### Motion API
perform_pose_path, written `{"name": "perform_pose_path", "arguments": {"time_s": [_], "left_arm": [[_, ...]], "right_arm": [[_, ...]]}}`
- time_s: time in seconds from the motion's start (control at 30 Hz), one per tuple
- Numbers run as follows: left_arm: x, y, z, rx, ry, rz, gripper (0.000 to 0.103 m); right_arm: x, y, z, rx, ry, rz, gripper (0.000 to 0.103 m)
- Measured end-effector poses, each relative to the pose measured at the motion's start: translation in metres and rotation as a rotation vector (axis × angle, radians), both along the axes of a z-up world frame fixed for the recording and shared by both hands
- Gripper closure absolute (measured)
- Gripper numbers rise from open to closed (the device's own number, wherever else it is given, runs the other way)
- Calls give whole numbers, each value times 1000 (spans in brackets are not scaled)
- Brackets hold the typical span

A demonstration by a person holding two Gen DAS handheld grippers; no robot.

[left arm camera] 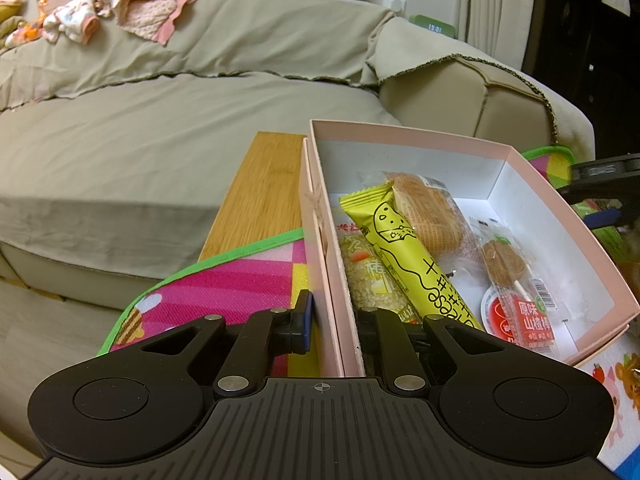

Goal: Organize objects
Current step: 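Grasp the red quail-egg snack pouch with the right tool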

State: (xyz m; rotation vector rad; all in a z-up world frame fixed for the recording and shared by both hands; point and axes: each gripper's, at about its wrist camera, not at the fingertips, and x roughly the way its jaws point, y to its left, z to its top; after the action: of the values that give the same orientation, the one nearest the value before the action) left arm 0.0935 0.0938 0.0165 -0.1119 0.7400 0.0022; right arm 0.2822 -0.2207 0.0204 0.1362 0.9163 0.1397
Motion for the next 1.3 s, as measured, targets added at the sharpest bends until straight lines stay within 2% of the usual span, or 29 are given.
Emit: {"name": "perform_pose_path", "arguments": {"time_s": [0.17,0.2,0.23,0.4,0.43,0.6,0.7,0.8,0.87,0.9,0.93,1.03,1.2,1.3], "left_arm": [[0,0,0,-2,-1,0,89],[0,0,0,-1,-1,0,89],[0,0,0,-1,-1,0,89],[0,0,0,-1,0,0,89],[0,0,0,-1,0,0,89],[1,0,0,0,1,1,89],[1,0,0,1,1,0,89],[1,0,0,0,1,0,89],[0,0,0,0,0,0,89],[1,0,0,0,1,0,89],[0,0,0,0,0,0,89],[1,0,0,0,1,0,89],[1,0,0,0,1,0,89],[1,0,0,0,0,-1,89]], "right_arm": [[16,5,-20,-20,25,-14,17],[14,4,-20,-19,19,-2,22],[13,4,-19,-15,18,11,36],[-3,-4,-8,-19,-8,73,68],[-7,-6,-5,-21,-12,84,72],[-27,-21,-2,-29,9,100,73],[-36,-36,-3,25,76,85,72],[-54,-41,-1,79,113,139,69],[-70,-35,2,35,85,189,57],[-78,-32,4,1,61,210,42],[-83,-29,6,-35,35,222,33],[-92,-24,11,-143,-48,231,27],[-74,-27,11,-121,-73,192,19],[-56,-23,-1,-123,-47,191,17]]}}
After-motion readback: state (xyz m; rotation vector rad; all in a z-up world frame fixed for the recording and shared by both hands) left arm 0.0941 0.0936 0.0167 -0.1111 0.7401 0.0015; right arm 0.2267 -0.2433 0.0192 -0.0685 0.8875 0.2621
